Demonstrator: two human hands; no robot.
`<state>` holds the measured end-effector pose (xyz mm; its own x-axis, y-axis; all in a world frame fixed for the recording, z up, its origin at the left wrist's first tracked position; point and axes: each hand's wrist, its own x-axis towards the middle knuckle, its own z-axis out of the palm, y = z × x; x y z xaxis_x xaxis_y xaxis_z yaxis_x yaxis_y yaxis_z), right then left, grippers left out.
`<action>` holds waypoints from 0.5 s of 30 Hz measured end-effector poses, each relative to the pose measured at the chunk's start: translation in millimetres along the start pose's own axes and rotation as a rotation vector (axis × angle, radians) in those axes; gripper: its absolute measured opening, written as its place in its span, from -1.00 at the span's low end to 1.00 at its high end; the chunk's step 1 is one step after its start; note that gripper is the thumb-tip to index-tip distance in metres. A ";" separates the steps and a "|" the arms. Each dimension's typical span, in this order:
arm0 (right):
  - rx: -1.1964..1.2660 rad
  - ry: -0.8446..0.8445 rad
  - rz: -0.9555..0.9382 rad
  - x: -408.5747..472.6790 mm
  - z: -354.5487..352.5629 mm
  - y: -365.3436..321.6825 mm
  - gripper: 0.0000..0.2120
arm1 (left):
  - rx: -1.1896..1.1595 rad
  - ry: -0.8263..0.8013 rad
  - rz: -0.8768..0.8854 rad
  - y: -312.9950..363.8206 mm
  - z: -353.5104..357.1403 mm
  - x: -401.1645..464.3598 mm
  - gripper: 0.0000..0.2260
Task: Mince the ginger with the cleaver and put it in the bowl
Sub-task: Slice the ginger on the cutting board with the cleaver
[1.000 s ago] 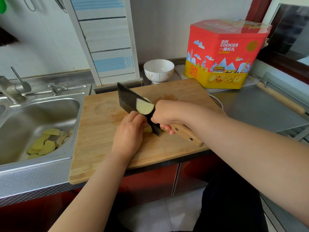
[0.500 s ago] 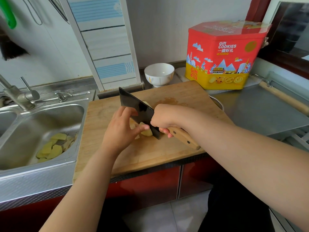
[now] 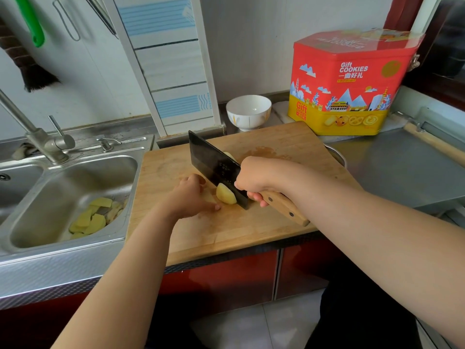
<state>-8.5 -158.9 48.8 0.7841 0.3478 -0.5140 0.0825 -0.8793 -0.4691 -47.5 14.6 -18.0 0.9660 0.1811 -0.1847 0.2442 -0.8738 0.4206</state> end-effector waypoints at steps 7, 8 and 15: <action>0.009 0.009 0.002 2.3 -0.4 1.5 -0.75 | 0.134 -0.115 -0.039 10.5 -12.7 2.6 -0.33; 0.012 0.005 0.005 2.8 -0.4 1.9 -0.75 | 0.131 -0.106 -0.030 9.2 -11.3 2.1 -0.36; 0.031 -0.013 0.010 7.5 -0.8 3.6 -0.76 | -0.178 -0.051 0.012 -6.1 -30.1 -5.8 -0.77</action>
<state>-1.9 -159.7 43.8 0.7767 0.3435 -0.5280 0.0558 -0.8725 -0.4855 -52.1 32.5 7.2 0.9644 0.1446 -0.2216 0.2487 -0.7812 0.5727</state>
